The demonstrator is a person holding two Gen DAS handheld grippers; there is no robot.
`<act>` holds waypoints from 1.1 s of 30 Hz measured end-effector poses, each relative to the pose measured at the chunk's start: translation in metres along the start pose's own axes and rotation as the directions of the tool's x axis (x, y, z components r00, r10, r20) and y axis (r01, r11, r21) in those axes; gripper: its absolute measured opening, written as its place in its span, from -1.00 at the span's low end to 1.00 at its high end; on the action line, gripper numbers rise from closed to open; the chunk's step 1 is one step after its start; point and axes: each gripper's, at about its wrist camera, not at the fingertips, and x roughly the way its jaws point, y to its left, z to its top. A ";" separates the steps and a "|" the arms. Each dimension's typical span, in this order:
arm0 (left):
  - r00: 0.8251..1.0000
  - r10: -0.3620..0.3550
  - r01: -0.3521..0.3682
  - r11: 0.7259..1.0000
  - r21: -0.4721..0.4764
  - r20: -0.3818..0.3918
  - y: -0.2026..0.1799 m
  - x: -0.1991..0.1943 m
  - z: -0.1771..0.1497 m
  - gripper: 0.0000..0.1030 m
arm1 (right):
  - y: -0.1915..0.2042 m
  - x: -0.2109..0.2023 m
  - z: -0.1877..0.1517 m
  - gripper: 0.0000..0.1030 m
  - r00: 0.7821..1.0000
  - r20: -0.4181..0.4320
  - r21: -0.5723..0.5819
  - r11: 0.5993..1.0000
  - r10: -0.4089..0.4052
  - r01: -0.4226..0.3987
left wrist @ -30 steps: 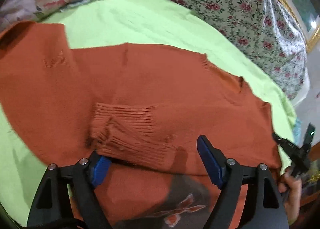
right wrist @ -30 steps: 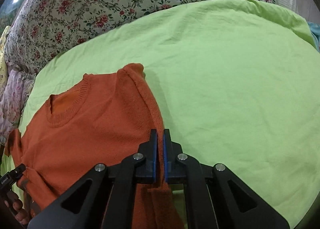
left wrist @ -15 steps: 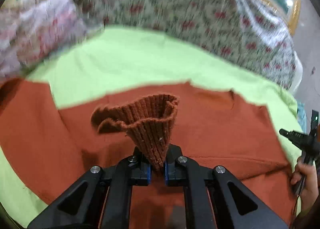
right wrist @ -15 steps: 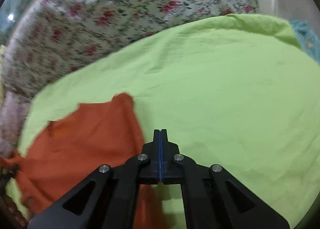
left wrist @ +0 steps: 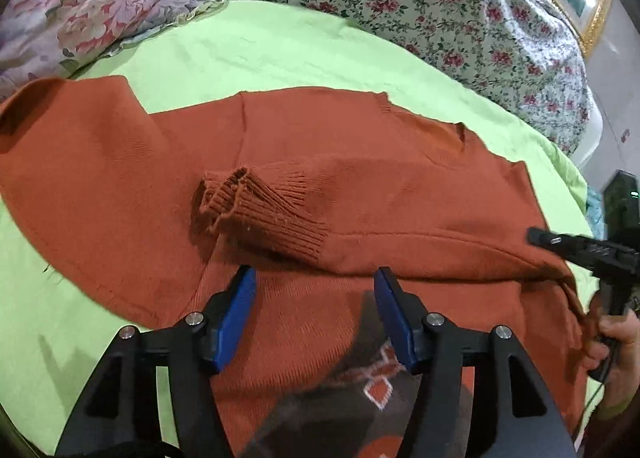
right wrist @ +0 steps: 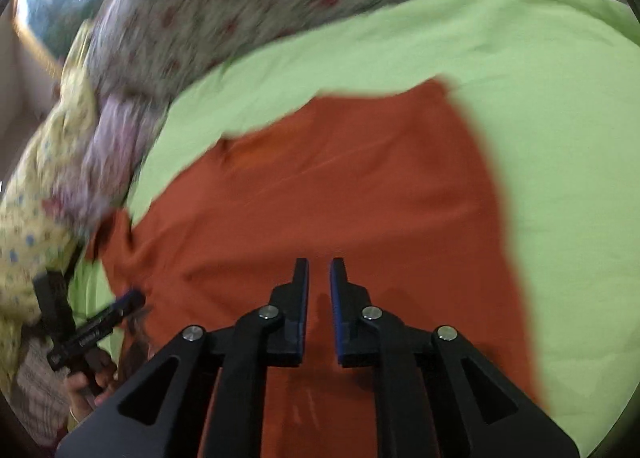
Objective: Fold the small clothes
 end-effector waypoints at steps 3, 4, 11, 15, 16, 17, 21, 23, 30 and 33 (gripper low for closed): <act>1.000 -0.005 0.005 1.000 -0.009 0.006 0.007 -0.017 -0.005 0.34 | 0.027 0.027 -0.007 -0.76 0.992 -0.112 -0.059 0.996 0.062 -0.069; 1.000 -0.002 0.003 1.000 -0.008 0.008 0.009 -0.021 -0.005 0.36 | 0.036 0.035 -0.014 -0.76 0.982 -0.167 -0.075 0.992 0.085 -0.099; 1.000 0.000 0.001 0.999 -0.043 0.017 0.023 -0.038 0.003 0.48 | 0.056 0.026 -0.059 -0.75 0.929 -0.366 -0.231 0.963 0.048 -0.141; 0.999 0.034 -0.034 0.998 -0.061 -0.006 0.021 -0.026 0.009 0.50 | 0.043 -0.004 -0.059 -0.75 0.961 -0.277 -0.217 0.972 0.022 -0.085; 0.997 0.072 -0.073 0.995 -0.067 -0.019 0.021 -0.022 0.009 0.50 | 0.037 -0.014 -0.055 -0.75 0.972 -0.234 -0.183 0.981 0.025 -0.069; 0.993 0.117 -0.118 0.991 -0.062 -0.025 0.022 -0.020 0.009 0.50 | 0.034 -0.020 -0.053 -0.74 0.978 -0.207 -0.165 0.984 0.029 -0.064; 0.989 0.151 -0.148 0.979 -0.139 0.008 0.055 -0.036 0.004 0.51 | 0.025 -0.044 -0.045 -0.66 0.992 -0.106 -0.085 0.993 0.069 -0.078; 0.983 0.183 -0.175 0.964 -0.201 0.019 0.083 -0.046 0.003 0.53 | 0.021 -0.054 -0.045 0.06 0.994 -0.056 -0.050 0.994 0.098 -0.101; 0.973 0.231 -0.207 0.866 -0.455 -0.003 0.194 -0.053 0.014 0.53 | 0.014 -0.064 -0.041 0.33 0.996 0.053 0.003 0.998 0.070 -0.070; 0.977 0.208 -0.145 0.825 -0.546 0.055 0.234 -0.057 0.027 0.53 | 0.012 -0.063 -0.044 0.33 0.995 0.054 0.035 0.996 0.078 -0.080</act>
